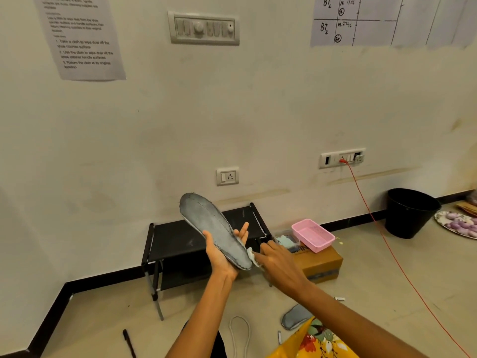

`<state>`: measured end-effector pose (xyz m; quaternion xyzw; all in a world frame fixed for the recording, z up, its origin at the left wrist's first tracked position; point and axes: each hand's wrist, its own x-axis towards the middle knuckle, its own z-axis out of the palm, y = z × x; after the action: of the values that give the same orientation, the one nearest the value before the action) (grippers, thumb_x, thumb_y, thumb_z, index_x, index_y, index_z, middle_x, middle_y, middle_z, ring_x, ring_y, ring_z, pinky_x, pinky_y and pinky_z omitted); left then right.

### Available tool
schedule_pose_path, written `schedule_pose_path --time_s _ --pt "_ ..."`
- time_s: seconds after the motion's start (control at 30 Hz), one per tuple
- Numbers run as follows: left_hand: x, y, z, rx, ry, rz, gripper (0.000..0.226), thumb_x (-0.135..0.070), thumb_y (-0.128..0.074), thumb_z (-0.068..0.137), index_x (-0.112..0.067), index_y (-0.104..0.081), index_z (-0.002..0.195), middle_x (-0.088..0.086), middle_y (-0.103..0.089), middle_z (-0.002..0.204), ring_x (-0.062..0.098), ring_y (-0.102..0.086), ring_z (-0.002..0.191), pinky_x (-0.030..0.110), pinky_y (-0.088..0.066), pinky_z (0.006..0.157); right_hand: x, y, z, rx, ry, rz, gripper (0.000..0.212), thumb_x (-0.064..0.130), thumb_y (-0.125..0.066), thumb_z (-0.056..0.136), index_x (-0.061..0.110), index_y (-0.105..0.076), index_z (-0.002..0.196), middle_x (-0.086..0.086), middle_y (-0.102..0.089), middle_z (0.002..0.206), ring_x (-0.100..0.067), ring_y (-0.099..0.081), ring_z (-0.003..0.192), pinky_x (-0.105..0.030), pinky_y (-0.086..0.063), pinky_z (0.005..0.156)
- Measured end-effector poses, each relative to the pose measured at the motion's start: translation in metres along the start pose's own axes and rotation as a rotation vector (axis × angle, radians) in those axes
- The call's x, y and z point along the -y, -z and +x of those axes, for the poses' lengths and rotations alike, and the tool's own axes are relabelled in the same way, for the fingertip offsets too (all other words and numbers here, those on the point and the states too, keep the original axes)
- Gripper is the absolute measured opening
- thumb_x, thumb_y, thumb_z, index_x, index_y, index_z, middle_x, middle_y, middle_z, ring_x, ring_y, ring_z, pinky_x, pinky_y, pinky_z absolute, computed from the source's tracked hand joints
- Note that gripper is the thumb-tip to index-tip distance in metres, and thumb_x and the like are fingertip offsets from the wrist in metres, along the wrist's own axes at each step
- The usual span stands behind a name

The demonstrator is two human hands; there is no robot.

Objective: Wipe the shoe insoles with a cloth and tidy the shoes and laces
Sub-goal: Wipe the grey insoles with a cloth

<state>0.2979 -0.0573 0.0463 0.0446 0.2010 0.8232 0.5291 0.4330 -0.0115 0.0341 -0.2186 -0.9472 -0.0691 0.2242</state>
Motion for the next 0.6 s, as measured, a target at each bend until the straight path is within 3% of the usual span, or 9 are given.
schedule_pose_path --time_s 0.1,0.2,0.3,0.43,0.47,0.53,0.6 --pt "-0.007 -0.001 0.002 -0.002 -0.006 0.035 0.071 -0.067 -0.036 0.088 -0.001 -0.048 0.11 0.014 -0.055 0.071 0.037 -0.058 0.112 0.042 -0.041 0.101 -0.012 0.013 0.003 -0.098 -0.196 0.205 0.036 0.011 -0.075 0.074 0.016 -0.068 0.109 -0.004 -0.061 0.084 -0.019 -0.056 0.076 -0.024 -0.039 0.057" --pt "-0.004 0.0 0.0 -0.035 0.023 0.117 0.072 -0.063 -0.039 0.089 0.003 -0.053 0.113 0.019 -0.067 0.085 0.034 -0.06 0.106 0.043 -0.039 0.105 -0.015 0.022 0.024 -0.214 -0.335 0.319 0.03 0.013 -0.054 0.092 0.016 -0.06 0.121 -0.006 -0.059 0.103 -0.018 -0.052 0.092 -0.027 -0.045 0.07" --pt "0.007 -0.007 -0.008 -0.026 0.074 0.196 0.064 -0.059 -0.037 0.09 -0.002 -0.062 0.108 0.018 -0.067 0.102 0.031 -0.06 0.098 0.043 -0.045 0.093 0.003 0.019 0.042 -0.14 -0.245 0.284 0.028 0.019 -0.05 0.094 0.019 -0.063 0.118 -0.005 -0.064 0.107 -0.019 -0.053 0.097 -0.028 -0.043 0.076" --pt "-0.002 -0.002 -0.006 -0.084 0.054 0.142 0.058 -0.056 -0.039 0.09 -0.002 -0.06 0.093 0.016 -0.071 0.086 0.03 -0.065 0.091 0.041 -0.046 0.09 0.034 0.007 0.031 0.049 0.0 0.248 0.034 0.025 -0.046 0.093 0.02 -0.061 0.123 -0.009 -0.055 0.131 -0.023 -0.05 0.122 -0.033 -0.043 0.1" --pt "-0.007 0.003 -0.004 -0.097 0.053 0.115 0.059 -0.057 -0.039 0.09 -0.002 -0.058 0.092 0.016 -0.071 0.081 0.03 -0.064 0.093 0.042 -0.045 0.092 0.037 0.009 0.025 0.054 0.071 0.243 0.03 0.022 -0.054 0.09 0.02 -0.064 0.118 -0.008 -0.06 0.124 -0.022 -0.055 0.115 -0.031 -0.046 0.093" --pt "-0.012 0.011 -0.007 -0.094 0.105 0.126 0.063 -0.062 -0.038 0.088 -0.003 -0.059 0.093 0.016 -0.071 0.084 0.029 -0.063 0.093 0.043 -0.046 0.092 0.031 0.011 0.021 0.04 0.133 0.2 0.027 0.02 -0.076 0.073 0.026 -0.072 0.098 -0.002 -0.068 0.095 -0.018 -0.062 0.084 -0.028 -0.05 0.066" --pt "-0.005 0.011 -0.012 -0.081 0.138 0.186 0.068 -0.065 -0.036 0.087 -0.004 -0.064 0.093 0.016 -0.07 0.088 0.028 -0.065 0.085 0.043 -0.048 0.085 0.014 0.011 0.03 0.021 0.084 0.072 0.029 0.024 -0.082 0.062 0.032 -0.072 0.088 0.004 -0.063 0.077 -0.016 -0.057 0.069 -0.028 -0.046 0.052"
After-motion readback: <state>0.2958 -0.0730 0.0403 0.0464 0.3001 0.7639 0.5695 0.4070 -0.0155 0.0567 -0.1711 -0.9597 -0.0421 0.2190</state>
